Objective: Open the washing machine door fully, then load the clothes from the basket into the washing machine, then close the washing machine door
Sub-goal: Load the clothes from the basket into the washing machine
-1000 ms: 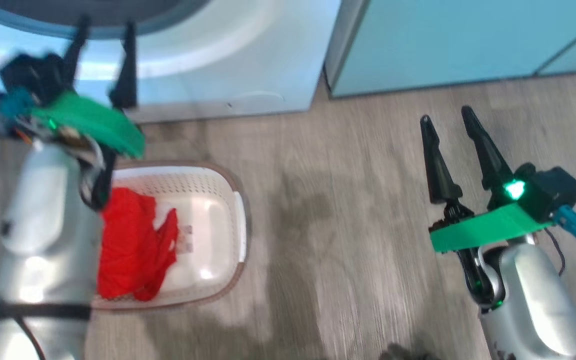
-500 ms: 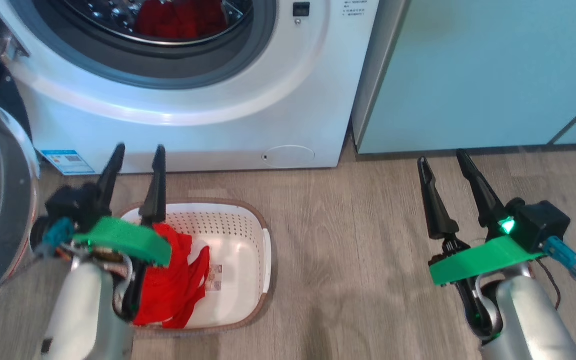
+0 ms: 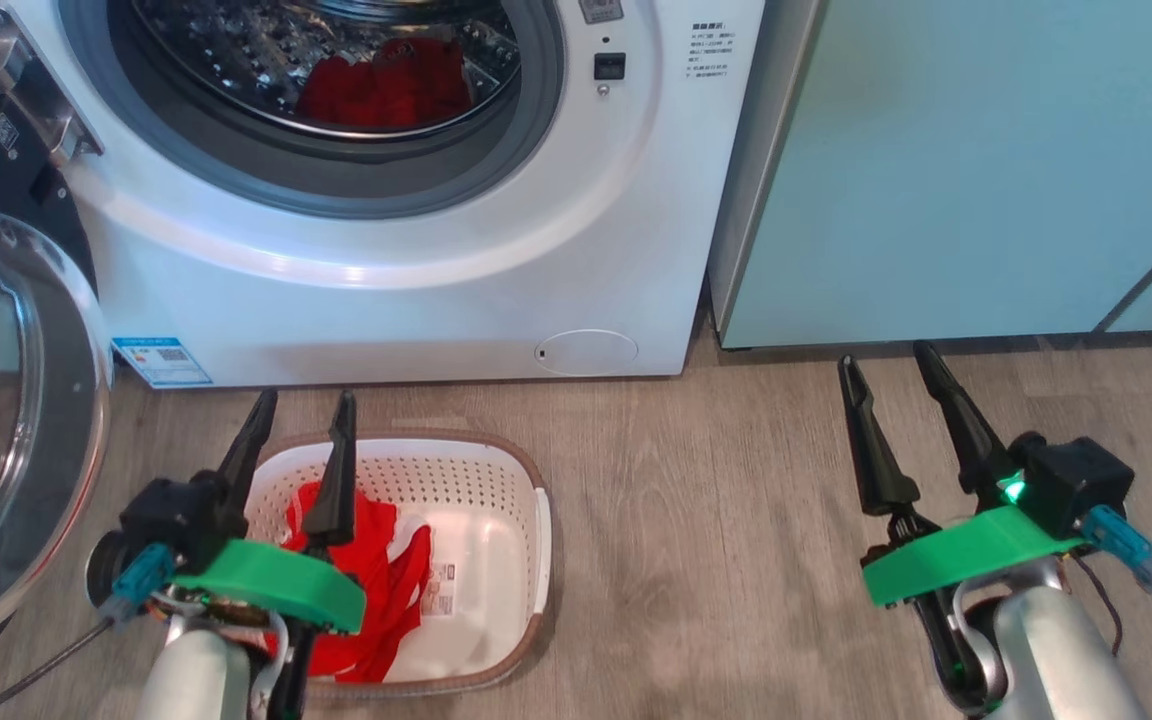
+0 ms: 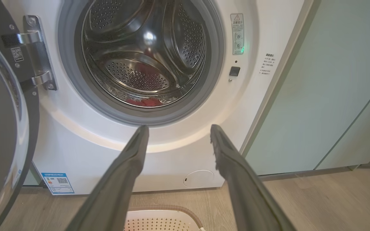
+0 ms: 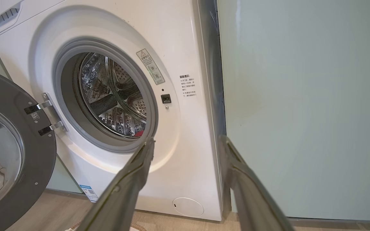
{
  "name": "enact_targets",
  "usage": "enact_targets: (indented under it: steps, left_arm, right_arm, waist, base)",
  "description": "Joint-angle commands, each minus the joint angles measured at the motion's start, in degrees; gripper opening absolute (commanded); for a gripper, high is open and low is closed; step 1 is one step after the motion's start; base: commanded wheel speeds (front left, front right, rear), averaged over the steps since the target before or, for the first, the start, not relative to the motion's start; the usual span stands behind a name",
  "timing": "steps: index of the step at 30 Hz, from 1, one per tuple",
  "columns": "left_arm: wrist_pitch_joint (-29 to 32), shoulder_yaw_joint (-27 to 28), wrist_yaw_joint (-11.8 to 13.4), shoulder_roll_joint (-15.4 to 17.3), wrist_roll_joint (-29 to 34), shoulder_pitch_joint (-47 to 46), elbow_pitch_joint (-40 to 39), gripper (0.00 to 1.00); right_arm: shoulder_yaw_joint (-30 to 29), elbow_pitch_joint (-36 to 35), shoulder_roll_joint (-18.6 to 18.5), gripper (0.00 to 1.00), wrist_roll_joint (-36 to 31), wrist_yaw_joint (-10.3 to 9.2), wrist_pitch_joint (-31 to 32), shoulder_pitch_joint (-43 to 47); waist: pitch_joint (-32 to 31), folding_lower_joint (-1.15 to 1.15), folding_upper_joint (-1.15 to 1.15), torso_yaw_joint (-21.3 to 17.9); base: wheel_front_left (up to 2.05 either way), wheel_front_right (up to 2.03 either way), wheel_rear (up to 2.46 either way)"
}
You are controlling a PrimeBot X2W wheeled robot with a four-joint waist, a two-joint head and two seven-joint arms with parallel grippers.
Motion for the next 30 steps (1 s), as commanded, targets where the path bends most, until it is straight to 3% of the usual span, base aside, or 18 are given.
enact_targets:
  steps: [1, 30]
  left_arm:
    - [-0.3, 1.2, 0.5, 0.4, -0.1, -1.3, -2.5, 1.00]
    - [-0.3, -0.6, 2.2, 0.4, -0.4, -0.2, -3.7, 1.00]
  right_arm:
    - [1.6, -1.7, 0.0, 1.00, 0.0, 0.00, -0.4, -0.8]
    - [1.9, -1.6, 0.0, 1.00, 0.1, 0.00, -0.4, -0.4]
  waist:
    - [-0.1, 0.01, 0.00, 0.0]
    - [0.5, 0.01, 0.00, -0.2]
  base:
    - [0.00, 0.00, 0.00]
    - [0.00, 0.00, 0.00]
